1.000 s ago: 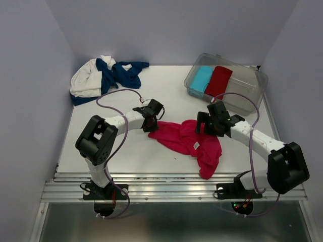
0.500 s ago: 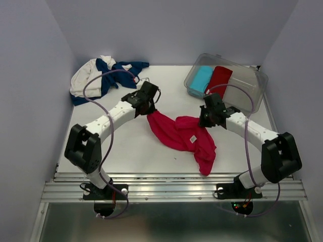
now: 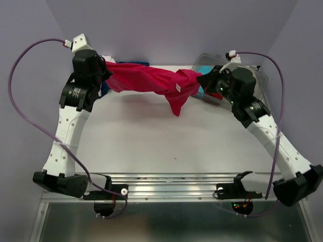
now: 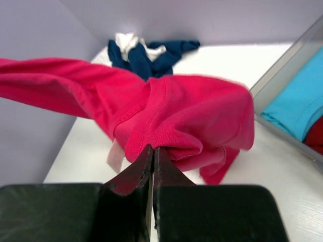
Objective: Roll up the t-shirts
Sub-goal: Flatten out the T-shirt at the center of the board.
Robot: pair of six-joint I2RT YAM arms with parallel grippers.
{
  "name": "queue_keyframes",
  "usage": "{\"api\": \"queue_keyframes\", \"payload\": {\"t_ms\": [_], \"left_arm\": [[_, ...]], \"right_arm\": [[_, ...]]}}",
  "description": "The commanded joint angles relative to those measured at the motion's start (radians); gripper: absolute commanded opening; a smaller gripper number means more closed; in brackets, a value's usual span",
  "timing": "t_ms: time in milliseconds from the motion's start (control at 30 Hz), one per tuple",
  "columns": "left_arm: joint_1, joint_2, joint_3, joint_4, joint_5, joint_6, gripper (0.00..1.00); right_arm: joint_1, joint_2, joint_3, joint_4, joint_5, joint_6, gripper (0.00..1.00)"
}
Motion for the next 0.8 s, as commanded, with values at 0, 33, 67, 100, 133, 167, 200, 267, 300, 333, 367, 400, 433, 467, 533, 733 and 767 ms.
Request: {"api": "queue_keyframes", "payload": {"t_ms": [0,33,67,100,133,167,200,267,300,333,367,400,433,467,533,733,767], "left_arm": [[0.021,-0.108,-0.060,-0.035,0.007,0.042,0.00],[0.021,-0.146,-0.130,-0.035,0.011,0.037,0.00],[0.021,-0.170,-0.175,-0.033,0.030,0.021,0.00],[0.023,-0.191,-0.223,-0.030,0.046,0.011,0.00],[0.021,-0.240,-0.337,-0.013,0.063,-0.002,0.00],[0.023,-0.265,-0.405,-0.001,0.111,-0.034,0.00],[0.021,-0.288,-0.468,0.014,0.141,-0.054,0.00],[0.021,-0.344,-0.674,0.082,0.199,-0.103,0.00],[0.021,-0.357,-0.733,0.106,0.268,-0.126,0.00],[0.021,-0.374,-0.834,0.148,0.289,-0.174,0.00],[0.021,-0.377,-0.875,0.169,0.327,-0.194,0.00],[0.021,-0.378,-0.902,0.186,0.327,-0.203,0.00],[0.021,-0.374,-0.935,0.203,0.308,-0.220,0.00],[0.021,-0.366,-0.938,0.203,0.295,-0.219,0.00],[0.023,-0.339,-0.914,0.180,0.251,-0.205,0.00],[0.021,-0.314,-0.874,0.162,0.217,-0.196,0.00],[0.023,-0.316,-0.874,0.162,0.215,-0.199,0.00]], "right_arm": [[0.003,-0.165,-0.143,0.144,-0.003,-0.057,0.01],[0.003,-0.223,-0.186,0.145,-0.001,-0.063,0.01],[0.003,-0.252,-0.233,0.144,-0.002,-0.067,0.01],[0.003,-0.283,-0.284,0.145,-0.001,-0.067,0.01],[0.003,-0.342,-0.391,0.141,-0.004,-0.056,0.01],[0.003,-0.373,-0.448,0.134,0.001,-0.039,0.02],[0.003,-0.398,-0.502,0.124,0.002,-0.022,0.24],[0.003,-0.441,-0.637,0.062,0.013,0.031,0.63],[0.003,-0.468,-0.669,0.036,0.023,0.050,0.69],[0.003,-0.478,-0.711,-0.020,0.049,0.080,0.78],[0.003,-0.484,-0.720,-0.048,0.065,0.094,0.79],[0.003,-0.494,-0.722,-0.068,0.083,0.102,0.79],[0.003,-0.501,-0.716,-0.094,0.102,0.105,0.79],[0.003,-0.504,-0.706,-0.105,0.112,0.107,0.79],[0.003,-0.484,-0.679,-0.128,0.120,0.089,0.78],[0.022,-0.277,-0.582,-0.231,0.093,0.071,0.69],[0.054,-0.262,-0.585,-0.232,0.094,0.078,0.69]]}}
